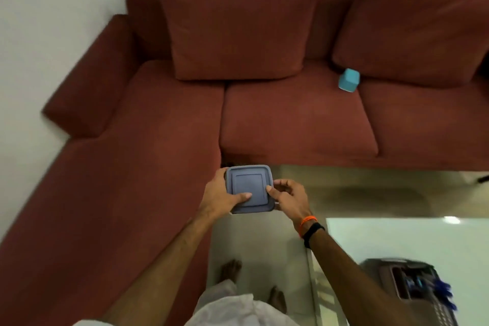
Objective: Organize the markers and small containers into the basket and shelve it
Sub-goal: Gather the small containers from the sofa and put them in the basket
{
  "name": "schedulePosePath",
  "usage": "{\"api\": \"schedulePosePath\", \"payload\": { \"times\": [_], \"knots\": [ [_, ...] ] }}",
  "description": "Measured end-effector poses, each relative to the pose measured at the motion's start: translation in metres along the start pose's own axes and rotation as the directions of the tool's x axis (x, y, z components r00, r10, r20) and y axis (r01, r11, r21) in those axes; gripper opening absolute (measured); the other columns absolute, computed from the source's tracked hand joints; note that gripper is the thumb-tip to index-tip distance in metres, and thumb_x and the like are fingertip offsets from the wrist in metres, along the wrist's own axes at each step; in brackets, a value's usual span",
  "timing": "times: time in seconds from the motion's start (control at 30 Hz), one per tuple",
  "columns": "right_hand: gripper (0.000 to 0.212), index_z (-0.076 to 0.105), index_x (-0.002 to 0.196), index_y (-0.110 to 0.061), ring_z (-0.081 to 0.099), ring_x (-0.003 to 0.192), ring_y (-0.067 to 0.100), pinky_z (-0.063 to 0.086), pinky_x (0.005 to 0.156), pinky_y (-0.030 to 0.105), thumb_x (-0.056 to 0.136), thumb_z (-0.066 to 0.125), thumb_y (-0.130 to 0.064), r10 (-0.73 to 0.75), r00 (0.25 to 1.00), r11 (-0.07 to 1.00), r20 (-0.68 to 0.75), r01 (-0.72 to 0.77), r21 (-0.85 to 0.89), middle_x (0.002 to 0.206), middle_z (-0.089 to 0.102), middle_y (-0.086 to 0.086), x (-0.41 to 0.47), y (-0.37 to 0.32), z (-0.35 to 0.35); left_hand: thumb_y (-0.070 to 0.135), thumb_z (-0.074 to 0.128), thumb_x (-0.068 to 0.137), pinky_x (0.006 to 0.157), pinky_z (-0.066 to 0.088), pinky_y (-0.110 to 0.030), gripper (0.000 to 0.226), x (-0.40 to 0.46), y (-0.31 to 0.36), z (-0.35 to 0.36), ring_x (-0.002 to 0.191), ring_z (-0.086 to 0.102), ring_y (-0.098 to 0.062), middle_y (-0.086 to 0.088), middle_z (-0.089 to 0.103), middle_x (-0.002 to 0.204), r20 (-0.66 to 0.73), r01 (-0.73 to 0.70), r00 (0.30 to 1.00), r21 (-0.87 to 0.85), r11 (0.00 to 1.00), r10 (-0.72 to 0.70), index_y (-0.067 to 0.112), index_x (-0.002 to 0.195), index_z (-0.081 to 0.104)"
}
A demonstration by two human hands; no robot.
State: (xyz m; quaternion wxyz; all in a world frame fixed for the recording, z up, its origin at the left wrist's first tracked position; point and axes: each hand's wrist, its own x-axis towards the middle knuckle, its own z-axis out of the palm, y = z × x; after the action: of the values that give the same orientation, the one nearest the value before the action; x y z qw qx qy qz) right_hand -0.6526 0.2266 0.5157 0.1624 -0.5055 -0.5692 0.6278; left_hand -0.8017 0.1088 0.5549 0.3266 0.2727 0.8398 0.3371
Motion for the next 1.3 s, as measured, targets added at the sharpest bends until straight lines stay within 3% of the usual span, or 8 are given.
{"api": "schedulePosePath", "payload": {
  "times": [0.1, 0.27, 0.4, 0.5, 0.6, 0.8, 1.03, 1.3],
  "knots": [
    [0.020, 0.064, 0.092, -0.013, 0.068, 0.094, 0.029, 0.058, 0.080, 0.053, 0.079, 0.076, -0.020, 0.066, 0.987, 0.992, -0.145, -0.049, 0.116, 0.096, 0.070, 0.010, -0.009, 0.021, -0.031, 0.033, 0.090, 0.058, 0.086, 0.052, -0.030, 0.082, 0.018, 0.021, 0.036, 0.104, 0.062, -0.019, -0.002, 0.064, 0.121, 0.095, 0.004, 0.995, 0.024, 1.000, -0.007, 0.017, 0.128, 0.052],
    [0.022, 0.061, 0.099, -0.007, 0.068, 0.094, 0.031, 0.060, 0.075, 0.051, 0.082, 0.073, -0.015, 0.263, 0.871, 0.931, -0.416, -0.116, 0.346, 0.099, 0.069, 0.014, -0.041, 0.053, -0.067, 0.029, 0.087, 0.065, 0.083, 0.047, -0.027, 0.070, 0.031, 0.053, 0.094, 0.108, 0.061, -0.023, -0.008, 0.063, 0.125, 0.306, -0.097, 0.950, 0.094, 0.991, 0.064, 0.007, 0.124, 0.056],
    [0.016, 0.063, 0.089, -0.014, 0.069, 0.091, 0.032, 0.059, 0.073, 0.054, 0.079, 0.075, -0.017, 0.358, 0.742, 0.894, -0.567, -0.098, 0.437, 0.092, 0.070, 0.010, -0.071, 0.077, -0.088, 0.022, 0.084, 0.070, 0.084, 0.051, -0.029, 0.057, 0.029, 0.069, 0.135, 0.095, 0.060, -0.016, -0.007, 0.065, 0.118, 0.506, -0.201, 0.854, 0.113, 0.973, 0.118, 0.007, 0.119, 0.059],
    [0.016, 0.061, 0.091, -0.011, 0.068, 0.090, 0.031, 0.058, 0.075, 0.055, 0.081, 0.073, -0.013, 0.434, 0.643, 0.849, -0.631, -0.056, 0.526, 0.093, 0.069, 0.010, -0.093, 0.092, -0.105, 0.016, 0.082, 0.073, 0.089, 0.055, -0.037, 0.047, 0.021, 0.083, 0.169, 0.102, 0.064, -0.022, -0.008, 0.067, 0.115, 0.634, -0.279, 0.758, 0.101, 0.955, 0.155, 0.006, 0.114, 0.062],
    [0.019, 0.062, 0.095, -0.010, 0.068, 0.094, 0.032, 0.059, 0.076, 0.055, 0.081, 0.073, -0.014, 0.499, 0.564, 0.800, -0.658, -0.010, 0.599, 0.099, 0.070, 0.012, -0.107, 0.111, -0.122, 0.014, 0.082, 0.071, 0.092, 0.055, -0.042, 0.047, 0.014, 0.097, 0.205, 0.102, 0.066, -0.024, -0.009, 0.069, 0.114, 0.703, -0.348, 0.691, 0.118, 0.930, 0.169, 0.006, 0.114, 0.064],
    [0.016, 0.061, 0.094, -0.014, 0.068, 0.096, 0.032, 0.059, 0.076, 0.055, 0.082, 0.072, -0.014, 0.572, 0.490, 0.729, -0.658, 0.064, 0.682, 0.102, 0.068, 0.013, -0.119, 0.153, -0.160, 0.017, 0.084, 0.069, 0.090, 0.056, -0.043, 0.044, -0.007, 0.116, 0.272, 0.099, 0.066, -0.024, -0.008, 0.070, 0.108, 0.759, -0.419, 0.634, 0.178, 0.890, 0.147, 0.007, 0.107, 0.066],
    [0.020, 0.063, 0.093, -0.016, 0.068, 0.093, 0.028, 0.058, 0.078, 0.052, 0.078, 0.075, -0.020, 0.651, 0.429, 0.679, -0.626, 0.038, 0.733, 0.097, 0.071, 0.008, -0.134, 0.208, -0.191, 0.023, 0.085, 0.068, 0.090, 0.056, -0.042, 0.047, -0.035, 0.122, 0.336, 0.099, 0.067, -0.024, -0.008, 0.071, 0.109, 0.802, -0.485, 0.594, 0.289, 0.826, 0.067, 0.008, 0.108, 0.067],
    [0.015, 0.064, 0.083, -0.023, 0.068, 0.093, 0.028, 0.057, 0.082, 0.054, 0.073, 0.075, -0.024, 0.782, 0.304, 0.567, -0.545, 0.019, 0.824, 0.092, 0.071, 0.003, -0.145, 0.266, -0.208, 0.017, 0.077, 0.078, 0.090, 0.056, -0.038, 0.039, -0.058, 0.118, 0.407, 0.096, 0.065, -0.020, -0.006, 0.070, 0.111, 0.862, -0.529, 0.504, 0.361, 0.769, -0.057, 0.010, 0.115, 0.066]
  ]
}}
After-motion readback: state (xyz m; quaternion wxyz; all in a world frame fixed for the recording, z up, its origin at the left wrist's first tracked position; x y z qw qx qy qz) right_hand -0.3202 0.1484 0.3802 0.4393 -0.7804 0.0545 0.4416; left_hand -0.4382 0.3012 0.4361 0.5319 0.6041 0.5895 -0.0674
